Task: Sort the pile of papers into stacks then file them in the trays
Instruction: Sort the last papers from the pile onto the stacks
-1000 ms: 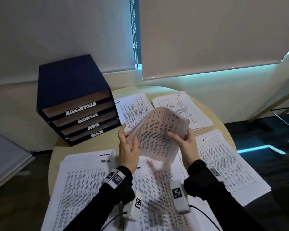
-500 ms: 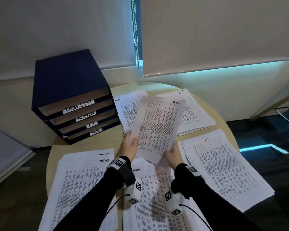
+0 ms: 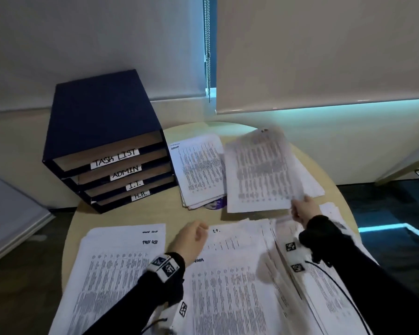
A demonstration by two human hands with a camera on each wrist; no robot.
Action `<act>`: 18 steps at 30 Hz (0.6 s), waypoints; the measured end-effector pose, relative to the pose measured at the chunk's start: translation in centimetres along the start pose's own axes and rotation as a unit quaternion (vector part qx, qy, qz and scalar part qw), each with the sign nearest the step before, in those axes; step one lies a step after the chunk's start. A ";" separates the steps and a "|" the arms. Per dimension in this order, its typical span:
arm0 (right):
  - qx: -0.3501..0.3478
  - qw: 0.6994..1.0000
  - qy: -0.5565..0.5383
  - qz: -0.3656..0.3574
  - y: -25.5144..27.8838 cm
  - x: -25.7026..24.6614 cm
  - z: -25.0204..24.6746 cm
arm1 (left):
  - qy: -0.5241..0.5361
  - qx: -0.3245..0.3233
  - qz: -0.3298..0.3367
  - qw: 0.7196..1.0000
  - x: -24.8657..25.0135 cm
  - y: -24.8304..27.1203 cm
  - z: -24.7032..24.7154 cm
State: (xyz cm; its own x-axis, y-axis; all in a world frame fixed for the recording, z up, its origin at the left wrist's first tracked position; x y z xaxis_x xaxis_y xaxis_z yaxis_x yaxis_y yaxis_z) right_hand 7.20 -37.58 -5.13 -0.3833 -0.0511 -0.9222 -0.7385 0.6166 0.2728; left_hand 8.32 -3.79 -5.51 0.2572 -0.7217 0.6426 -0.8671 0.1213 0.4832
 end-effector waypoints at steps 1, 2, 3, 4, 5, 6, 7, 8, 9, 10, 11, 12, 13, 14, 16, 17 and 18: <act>0.007 1.000 0.020 0.003 -1.4 -0.2 -0.8 | -0.058 -0.011 0.011 0.998 -0.6 0.3 0.0; 0.012 0.999 0.047 0.002 -2.7 -0.3 -1.6 | -0.118 -0.020 0.028 0.992 -1.2 0.7 0.1; 0.014 0.997 0.076 0.002 -3.7 -0.6 -2.2 | -0.175 -0.025 0.043 0.983 -1.8 0.9 0.1; 0.011 0.994 0.105 0.004 -4.6 -0.8 -2.6 | -0.222 -0.028 0.056 0.973 -2.3 1.2 0.1; 0.007 0.992 0.126 0.002 -5.0 -1.2 -2.9 | -0.257 -0.028 0.061 0.964 -2.7 1.4 0.0; 0.011 0.991 0.133 -0.002 -5.5 -1.6 -3.0 | -0.281 -0.028 0.062 0.957 -3.0 1.6 -0.1; 0.020 0.993 0.120 -0.004 -5.7 -2.1 -3.1 | -0.296 -0.021 0.067 0.952 -3.3 1.7 -0.2; 0.038 0.995 0.092 -0.004 -6.0 -2.5 -3.0 | -0.306 -0.004 0.079 0.949 -3.4 1.8 -0.2; 0.062 0.996 0.061 0.002 -5.9 -2.8 -2.7 | -0.308 0.019 0.096 0.946 -3.5 1.8 -0.3; 0.089 0.994 0.058 -0.002 -5.9 -2.8 -2.5 | -0.303 0.041 0.114 0.945 -3.4 1.9 -0.4; 0.102 0.990 0.095 -0.012 -5.4 -3.0 -2.2 | -0.293 0.050 0.125 0.947 -3.4 1.9 -0.3; 0.092 0.984 0.147 -0.030 -4.8 -2.9 -1.7 | -0.284 0.046 0.134 0.948 -3.5 2.0 -0.2; 0.071 0.977 0.193 -0.057 -3.7 -2.9 -0.8 | -0.283 0.029 0.141 0.948 -3.5 2.1 0.0; 0.040 0.970 0.221 -0.089 -2.2 -2.6 0.3 | -0.292 0.008 0.140 0.946 -3.6 2.1 0.3; -0.056 0.965 0.212 -0.143 2.3 -1.7 2.9 | -0.326 -0.009 0.133 0.936 -3.8 2.0 0.5; -0.113 0.961 0.203 -0.149 4.8 -0.9 4.3 | -0.339 -0.006 0.128 0.932 -3.8 1.9 0.4; -0.170 0.952 0.208 -0.146 7.2 0.2 5.6 | -0.345 -0.002 0.123 0.930 -3.9 1.9 0.3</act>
State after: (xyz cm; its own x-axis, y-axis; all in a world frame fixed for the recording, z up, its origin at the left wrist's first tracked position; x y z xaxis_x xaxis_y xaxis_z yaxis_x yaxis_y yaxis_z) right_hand 4.86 -28.75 -4.89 -0.2682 -0.5320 -0.8031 -0.9571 0.2421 0.1593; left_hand 5.50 -0.95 -7.30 -0.2862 -0.9371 0.1999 -0.8612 0.3431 0.3749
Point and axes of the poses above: each hand's wrist, its own y-axis away from the middle knuckle, its own z-axis out of the palm, x = y × z, the point moved 4 cm from there along -y, towards the middle knuckle, and after that the axes turned 13 degrees about -z, right-handed, at the moved point
